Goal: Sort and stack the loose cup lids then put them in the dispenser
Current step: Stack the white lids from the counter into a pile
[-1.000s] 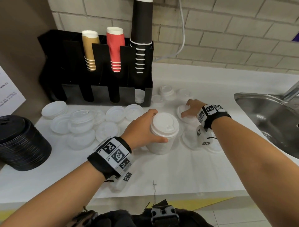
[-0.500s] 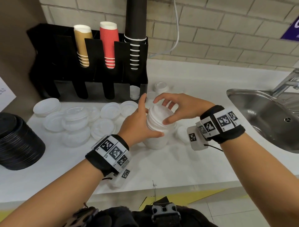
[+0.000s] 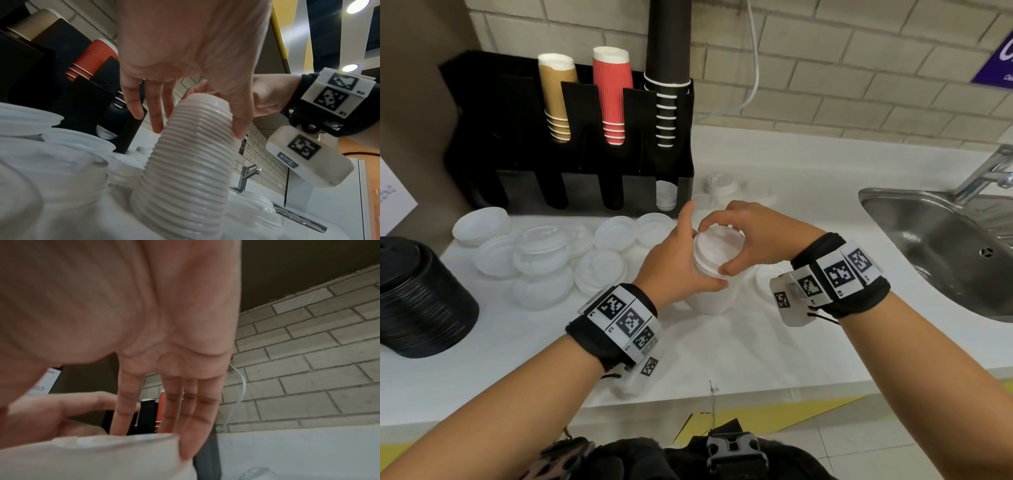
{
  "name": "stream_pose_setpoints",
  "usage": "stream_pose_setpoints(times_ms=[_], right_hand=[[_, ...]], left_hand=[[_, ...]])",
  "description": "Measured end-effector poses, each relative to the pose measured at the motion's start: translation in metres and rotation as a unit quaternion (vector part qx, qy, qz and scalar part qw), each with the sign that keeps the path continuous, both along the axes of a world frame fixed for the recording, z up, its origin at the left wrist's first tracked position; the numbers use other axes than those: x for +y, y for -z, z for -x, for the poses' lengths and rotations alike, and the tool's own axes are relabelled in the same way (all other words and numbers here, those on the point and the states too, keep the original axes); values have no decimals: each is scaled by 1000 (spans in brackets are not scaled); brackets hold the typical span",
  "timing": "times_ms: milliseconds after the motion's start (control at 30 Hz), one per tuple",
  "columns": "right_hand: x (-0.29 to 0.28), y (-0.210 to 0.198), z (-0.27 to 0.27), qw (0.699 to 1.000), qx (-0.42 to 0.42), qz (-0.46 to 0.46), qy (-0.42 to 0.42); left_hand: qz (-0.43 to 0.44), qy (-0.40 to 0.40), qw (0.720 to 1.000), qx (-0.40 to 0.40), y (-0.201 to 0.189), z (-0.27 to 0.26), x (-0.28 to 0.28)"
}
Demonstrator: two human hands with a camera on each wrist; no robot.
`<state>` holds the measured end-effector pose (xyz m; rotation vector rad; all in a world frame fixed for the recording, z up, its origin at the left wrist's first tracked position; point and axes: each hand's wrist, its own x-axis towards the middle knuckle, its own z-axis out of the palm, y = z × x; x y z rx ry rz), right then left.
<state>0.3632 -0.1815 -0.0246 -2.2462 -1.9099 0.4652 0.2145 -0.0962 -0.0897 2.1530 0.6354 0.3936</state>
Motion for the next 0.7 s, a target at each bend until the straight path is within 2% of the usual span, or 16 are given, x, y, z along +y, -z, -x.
stream_pose_setpoints(times_ms=[167, 233, 300, 367, 433, 500, 700], right_hand=[[-3, 4, -5, 999, 42, -5, -3], [-3, -3, -16, 995, 101, 20, 3], [2, -8, -36, 983, 179, 5, 47], [15, -5, -62, 969, 208, -55, 122], [36, 3, -88, 963, 171, -77, 191], [60, 10, -108, 966, 120, -40, 224], [128, 35, -143, 974, -23, 72, 215]], left_hand=[[-28, 9, 1000, -3, -3, 1, 0], [-29, 12, 1000, -3, -6, 0, 2], [-44, 11, 999, 18, -9, -2, 5], [-57, 13, 997, 41, -12, -4, 7], [-68, 16, 996, 59, -15, -6, 8], [-78, 15, 994, 76, -18, -6, 8], [-77, 0, 994, 76, -15, -5, 6]])
